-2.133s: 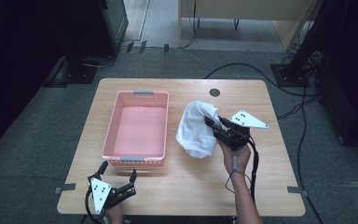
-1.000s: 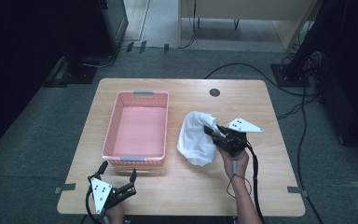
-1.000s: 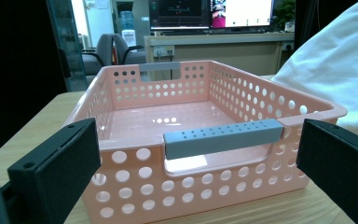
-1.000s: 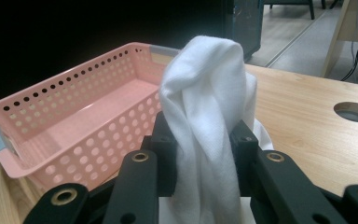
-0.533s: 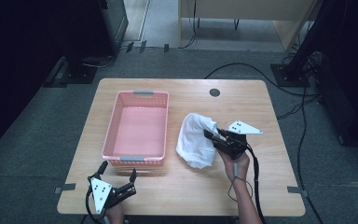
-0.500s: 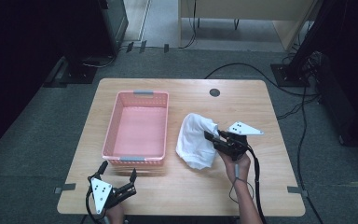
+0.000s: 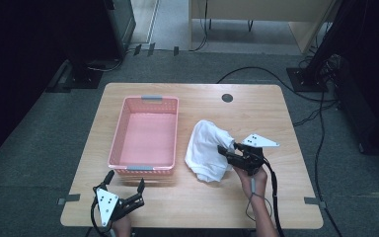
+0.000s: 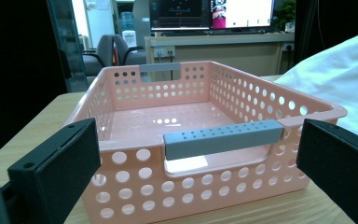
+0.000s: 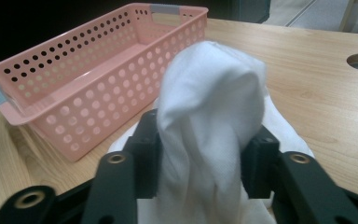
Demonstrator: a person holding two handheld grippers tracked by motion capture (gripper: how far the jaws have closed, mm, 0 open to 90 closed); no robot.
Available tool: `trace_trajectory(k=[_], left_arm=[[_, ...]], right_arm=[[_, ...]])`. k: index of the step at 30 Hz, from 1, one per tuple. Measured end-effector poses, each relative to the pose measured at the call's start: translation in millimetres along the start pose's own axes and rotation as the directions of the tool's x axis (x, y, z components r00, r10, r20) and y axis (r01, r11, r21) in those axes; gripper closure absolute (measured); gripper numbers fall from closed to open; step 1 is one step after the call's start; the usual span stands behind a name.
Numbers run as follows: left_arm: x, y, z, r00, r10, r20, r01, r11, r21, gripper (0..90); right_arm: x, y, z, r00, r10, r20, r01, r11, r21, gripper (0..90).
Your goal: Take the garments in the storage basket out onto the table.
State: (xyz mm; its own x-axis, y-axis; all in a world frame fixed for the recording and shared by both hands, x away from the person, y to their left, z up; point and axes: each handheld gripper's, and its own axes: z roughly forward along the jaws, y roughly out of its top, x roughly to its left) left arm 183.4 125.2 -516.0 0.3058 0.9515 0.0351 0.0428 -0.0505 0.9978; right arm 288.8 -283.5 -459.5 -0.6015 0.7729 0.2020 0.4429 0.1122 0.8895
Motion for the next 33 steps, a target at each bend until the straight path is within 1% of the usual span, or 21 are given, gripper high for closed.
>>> trace_trajectory(k=[2, 3, 4, 5, 6, 7, 8, 9, 10, 11, 12, 13, 17, 18, 19, 21, 26, 27, 29, 33], left_arm=[[0.2, 0.0, 0.1, 1.0, -0.004, 0.001, 0.004, 1.0, 0.0, 0.0], [0.2, 0.0, 0.1, 1.0, -0.004, 0.001, 0.004, 1.0, 0.0, 0.0], [0.2, 0.0, 0.0, 1.0, -0.005, 0.0, 0.005, 1.0, 0.0, 0.0], [0.2, 0.0, 0.0, 1.0, -0.004, 0.0, 0.004, 1.0, 0.0, 0.0], [0.2, 0.0, -0.1, 1.0, -0.003, 0.0, 0.003, 1.0, 0.0, 0.0], [0.2, -0.1, -0.2, 1.0, -0.003, 0.002, 0.003, 1.0, -0.001, 0.0], [0.2, -0.1, -0.2, 1.0, -0.003, 0.002, 0.003, 1.0, -0.001, 0.0], [0.2, 0.0, -0.3, 1.0, -0.003, 0.003, 0.003, 1.0, -0.001, 0.0], [0.3, -0.1, -0.3, 1.0, -0.005, 0.002, 0.005, 1.0, -0.001, 0.0], [0.3, -0.1, -0.3, 1.0, -0.005, 0.002, 0.005, 1.0, -0.001, 0.0], [0.3, -0.1, -0.3, 1.0, -0.005, 0.002, 0.005, 1.0, -0.001, 0.0], [0.4, -0.1, -0.3, 1.0, -0.005, 0.002, 0.005, 1.0, -0.001, 0.0], [0.2, 0.0, -0.1, 1.0, -0.005, 0.0, 0.005, 1.0, 0.0, 0.0], [0.2, 0.0, -0.1, 1.0, -0.005, 0.0, 0.005, 1.0, 0.0, 0.0], [0.2, 0.0, 0.1, 1.0, -0.005, 0.0, 0.005, 1.0, 0.002, 0.0], [0.3, 0.0, 0.2, 1.0, -0.005, 0.001, 0.005, 1.0, 0.003, 0.0], [0.1, 0.1, 0.4, 1.0, 0.001, 0.007, -0.001, 1.0, 0.006, 0.0], [0.1, 0.1, 0.4, 1.0, 0.001, 0.007, -0.001, 1.0, 0.006, 0.0], [0.2, 0.1, 0.3, 1.0, 0.001, 0.007, -0.001, 1.0, 0.006, 0.0], [0.6, 0.1, 0.4, 1.0, -0.002, 0.007, 0.002, 1.0, 0.005, 0.0]], right_arm=[[1.4, -1.6, -1.5, 0.9999, 0.0, -0.012, 0.0, 1.0, -0.001, 47.9], [1.4, -1.6, -1.5, 0.9999, 0.0, -0.012, 0.0, 1.0, -0.001, 47.9], [2.6, -1.9, -2.0, 0.9999, -0.005, -0.016, 0.005, 1.0, 0.002, 43.0], [3.6, -2.2, -2.4, 0.9999, -0.01, -0.009, 0.01, 1.0, 0.002, 40.5], [4.3, -2.7, -3.2, 0.9999, -0.011, -0.004, 0.011, 1.0, 0.004, 38.9], [4.1, -3.1, -4.0, 0.9999, -0.008, -0.012, 0.008, 1.0, 0.0, 36.6], [4.1, -3.1, -4.0, 0.9999, -0.008, -0.012, 0.008, 1.0, 0.0, 36.6], [3.8, -4.0, -5.7, 0.9997, 0.002, -0.023, -0.002, 1.0, -0.004, 31.2], [4.0, -4.2, -6.7, 0.9998, -0.002, -0.019, 0.002, 1.0, -0.005, 28.5], [4.0, -4.2, -6.7, 0.9998, -0.002, -0.019, 0.002, 1.0, -0.005, 28.5], [3.5, -5.0, -12.5, 0.9997, -0.003, -0.024, 0.002, 1.0, -0.027, 28.5], [3.5, -5.0, -12.5, 0.9997, -0.003, -0.024, 0.002, 1.0, -0.027, 22.5], [2.5, -5.4, -18.1, 0.9996, -0.007, -0.027, 0.006, 0.999, -0.045, 19.3], [0.7, -5.8, -24.6, 0.9995, -0.01, -0.03, 0.008, 0.998, -0.056, 19.3], [0.7, -5.8, -24.6, 0.9995, -0.01, -0.03, 0.008, 0.998, -0.056, 15.5], [-0.4, -6.9, -28.4, 0.9996, -0.012, -0.025, 0.01, 0.998, -0.061, 13.3], [-2.7, -10.6, -34.0, 0.9994, -0.008, -0.033, 0.005, 0.997, -0.072, 11.1], [-4.0, -14.1, -37.4, 0.9992, -0.009, -0.038, 0.006, 0.997, -0.078, 11.1], [-4.0, -14.1, -37.4, 0.9992, -0.009, -0.038, 0.006, 0.997, -0.078, 10.4], [-6.1, -20.3, -42.5, 0.9994, -0.001, -0.035, -0.002, 0.996, -0.089, 10.4]])
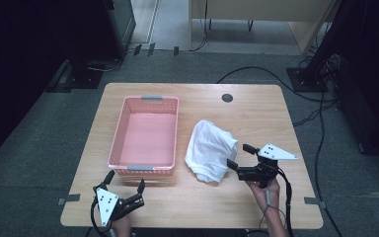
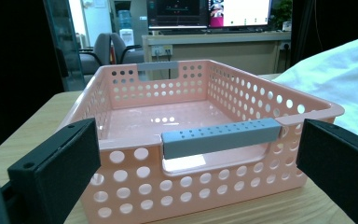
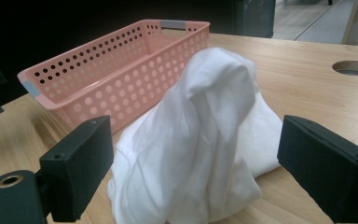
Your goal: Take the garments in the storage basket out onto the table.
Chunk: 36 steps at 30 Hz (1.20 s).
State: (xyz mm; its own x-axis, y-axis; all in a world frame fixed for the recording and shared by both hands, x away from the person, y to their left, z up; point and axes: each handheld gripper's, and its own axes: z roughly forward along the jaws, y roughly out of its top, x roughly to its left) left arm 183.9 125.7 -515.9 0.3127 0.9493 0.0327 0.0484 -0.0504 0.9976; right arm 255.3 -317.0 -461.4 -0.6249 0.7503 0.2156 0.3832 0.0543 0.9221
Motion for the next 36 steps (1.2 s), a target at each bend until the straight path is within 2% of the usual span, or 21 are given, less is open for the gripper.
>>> trace_trajectory(k=[19, 36], left_arm=[[-0.9, -0.1, -0.4, 1.0, 0.007, -0.002, -0.007, 1.0, -0.004, 0.0], [-1.1, -0.2, -0.5, 1.0, 0.009, -0.005, -0.009, 0.9999, -0.006, 0.0]], right_arm=[[-6.5, -12.1, -23.3, 0.9995, 0.021, 0.025, -0.021, 1.0, -0.022, 9.8], [-18.4, -22.9, -43.7, 0.9961, 0.043, 0.076, -0.041, 0.999, -0.025, 9.0]])
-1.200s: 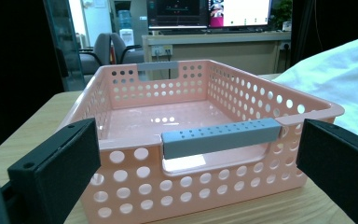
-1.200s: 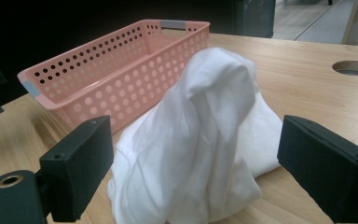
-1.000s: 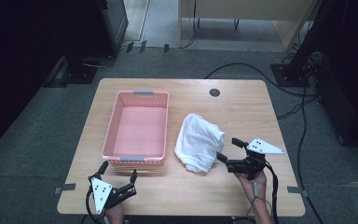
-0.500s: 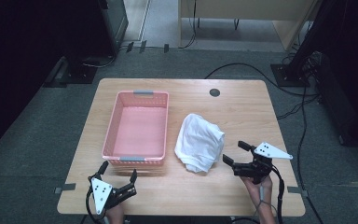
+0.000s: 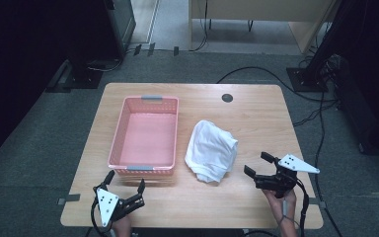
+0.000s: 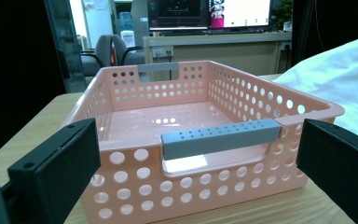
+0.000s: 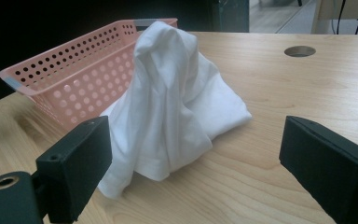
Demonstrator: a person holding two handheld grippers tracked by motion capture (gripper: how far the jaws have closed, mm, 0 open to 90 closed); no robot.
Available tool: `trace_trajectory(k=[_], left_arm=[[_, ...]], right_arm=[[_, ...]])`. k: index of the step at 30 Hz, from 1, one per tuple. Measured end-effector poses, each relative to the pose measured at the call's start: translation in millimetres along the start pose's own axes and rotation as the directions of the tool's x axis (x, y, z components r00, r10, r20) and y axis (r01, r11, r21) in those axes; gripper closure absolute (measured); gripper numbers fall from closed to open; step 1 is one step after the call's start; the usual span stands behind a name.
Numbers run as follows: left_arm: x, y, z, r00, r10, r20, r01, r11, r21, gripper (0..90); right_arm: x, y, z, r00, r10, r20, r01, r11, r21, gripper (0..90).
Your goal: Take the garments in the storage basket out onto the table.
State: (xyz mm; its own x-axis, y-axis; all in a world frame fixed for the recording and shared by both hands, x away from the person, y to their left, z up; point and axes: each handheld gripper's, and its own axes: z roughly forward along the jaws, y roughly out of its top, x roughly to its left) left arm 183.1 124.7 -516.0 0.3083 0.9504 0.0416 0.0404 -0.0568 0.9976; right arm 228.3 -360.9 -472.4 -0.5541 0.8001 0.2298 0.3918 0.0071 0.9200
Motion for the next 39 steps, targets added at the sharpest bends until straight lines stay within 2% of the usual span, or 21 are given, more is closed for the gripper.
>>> trace_trajectory(k=[33, 39], left_arm=[[-0.2, -0.2, -0.6, 1.0, 0.0, 0.003, 0.0, 1.0, -0.007, 0.0], [0.3, -0.2, -0.6, 1.0, -0.002, 0.004, 0.002, 1.0, -0.006, 0.0]], right_arm=[[-19.3, -9.8, -35.0, 0.9969, 0.013, 0.078, -0.014, 1.0, 0.007, 9.0], [-21.3, -10.7, -41.7, 0.9961, 0.002, 0.089, -0.003, 1.0, 0.005, 9.1]])
